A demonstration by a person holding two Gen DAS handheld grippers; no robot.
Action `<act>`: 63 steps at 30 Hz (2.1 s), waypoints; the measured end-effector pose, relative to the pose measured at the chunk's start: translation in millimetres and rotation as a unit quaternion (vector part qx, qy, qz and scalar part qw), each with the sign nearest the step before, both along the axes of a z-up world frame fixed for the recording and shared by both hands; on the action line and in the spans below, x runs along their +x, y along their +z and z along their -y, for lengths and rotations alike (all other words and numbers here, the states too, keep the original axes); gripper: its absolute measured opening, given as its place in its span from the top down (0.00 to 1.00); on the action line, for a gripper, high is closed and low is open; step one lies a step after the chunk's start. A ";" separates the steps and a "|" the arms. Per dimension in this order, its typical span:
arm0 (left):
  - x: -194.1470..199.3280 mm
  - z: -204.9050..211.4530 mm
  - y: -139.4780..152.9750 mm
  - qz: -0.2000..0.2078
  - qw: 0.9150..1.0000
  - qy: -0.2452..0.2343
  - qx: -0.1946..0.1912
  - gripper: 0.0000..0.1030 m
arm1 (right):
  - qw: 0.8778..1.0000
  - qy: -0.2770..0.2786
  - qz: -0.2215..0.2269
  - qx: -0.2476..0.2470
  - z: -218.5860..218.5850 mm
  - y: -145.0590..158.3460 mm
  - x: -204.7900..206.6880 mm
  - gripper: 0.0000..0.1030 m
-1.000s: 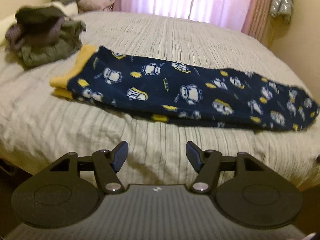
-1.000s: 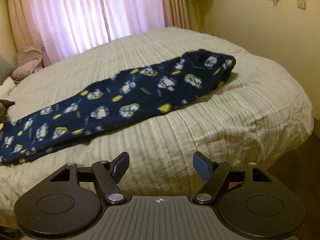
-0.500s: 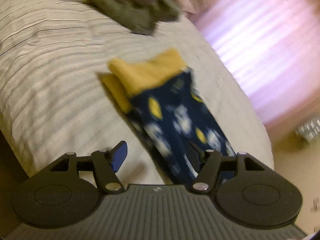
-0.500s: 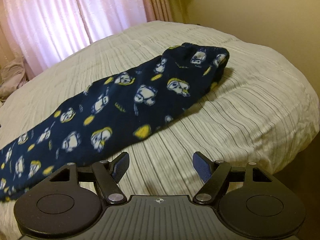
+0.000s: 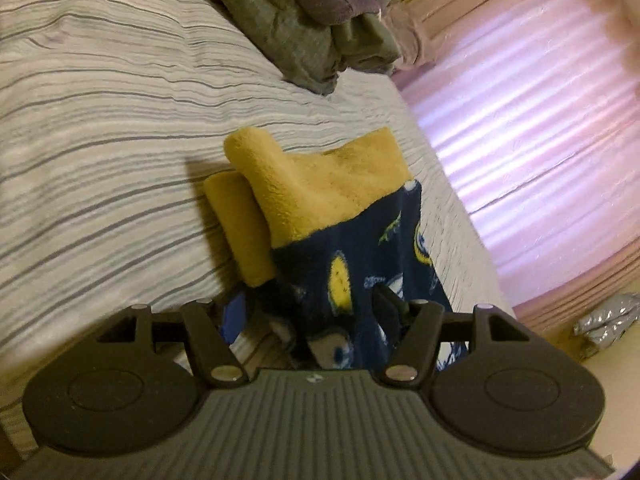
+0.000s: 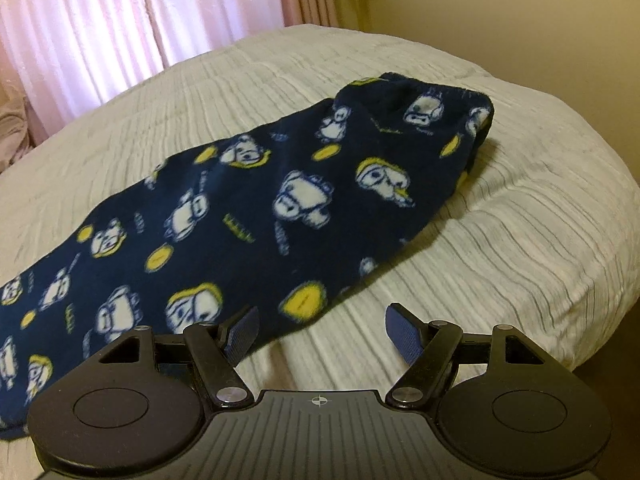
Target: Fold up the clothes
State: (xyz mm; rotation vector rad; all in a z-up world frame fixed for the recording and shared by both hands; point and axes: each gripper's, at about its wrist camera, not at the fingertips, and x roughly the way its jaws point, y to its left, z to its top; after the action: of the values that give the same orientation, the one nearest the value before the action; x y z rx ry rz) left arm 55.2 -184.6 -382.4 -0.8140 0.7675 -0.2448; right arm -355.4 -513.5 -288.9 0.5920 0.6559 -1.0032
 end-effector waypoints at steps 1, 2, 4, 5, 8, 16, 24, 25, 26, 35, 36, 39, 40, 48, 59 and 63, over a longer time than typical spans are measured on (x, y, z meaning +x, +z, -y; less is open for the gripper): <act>0.3 2.1 -0.1 0.004 1.000 0.005 0.002 0.52 | 1.000 -0.002 -0.001 -0.001 3.3 -0.5 0.1 0.29; 1.5 5.3 1.7 0.008 1.000 0.005 0.010 0.59 | 1.000 -0.004 -0.002 -0.002 6.8 -0.7 0.0 0.29; 5.9 14.4 9.7 0.012 0.999 -0.003 0.045 0.87 | 1.000 -0.007 -0.001 -0.004 12.1 -1.5 -1.6 0.29; 8.1 19.0 13.7 0.015 0.998 -0.007 0.062 0.89 | 1.000 -0.007 -0.001 -0.004 14.5 -2.0 -3.4 0.29; 5.7 53.8 47.8 0.075 0.981 -0.052 0.171 0.92 | 1.000 -0.011 0.000 -0.004 22.2 -5.0 -11.2 0.29; -46.9 206.4 139.7 0.275 0.884 -0.258 0.276 0.92 | 0.998 -0.035 0.048 -0.023 39.0 3.5 -34.5 0.29; -163.4 363.4 56.5 0.302 0.714 -0.516 0.364 0.81 | 0.993 -0.020 0.108 -0.037 47.7 19.1 -37.5 0.29; -168.1 366.3 45.6 0.299 0.705 -0.519 0.380 0.81 | 0.993 -0.020 0.113 -0.030 48.5 18.7 -37.5 0.29; -174.1 364.1 40.8 0.311 0.698 -0.515 0.388 0.82 | 0.993 -0.020 0.118 -0.023 49.3 18.3 -37.5 0.29; -143.9 283.7 100.7 0.249 0.779 -0.518 0.253 0.68 | 0.936 0.052 0.321 0.133 44.8 0.0 -22.1 0.29; -137.9 273.6 105.3 0.243 0.788 -0.509 0.247 0.69 | 0.917 0.066 0.353 0.175 45.3 -6.7 -15.2 0.29; -122.7 249.4 111.2 0.230 0.810 -0.482 0.243 0.71 | 0.882 0.097 0.389 0.247 39.4 -22.2 14.7 0.29; -117.3 243.0 111.9 0.224 0.816 -0.475 0.242 0.71 | 0.888 0.106 0.377 0.240 37.0 -22.4 25.8 0.29; -79.5 196.9 108.8 0.181 0.851 -0.451 0.200 0.71 | 0.913 0.146 0.305 0.228 28.5 -42.7 91.5 0.88; -56.8 184.7 85.7 0.134 0.866 -0.443 0.191 0.72 | 0.935 0.036 0.277 0.217 30.3 -49.1 44.1 0.96; -54.2 178.4 84.8 0.133 0.870 -0.436 0.186 0.72 | 0.905 0.020 0.343 0.250 24.2 -56.9 34.3 0.44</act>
State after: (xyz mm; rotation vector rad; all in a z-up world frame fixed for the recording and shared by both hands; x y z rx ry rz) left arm 1.1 -363.1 -297.6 -0.0101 0.8438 -0.9676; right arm -321.1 -537.8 -345.8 1.3050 0.2797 -0.5126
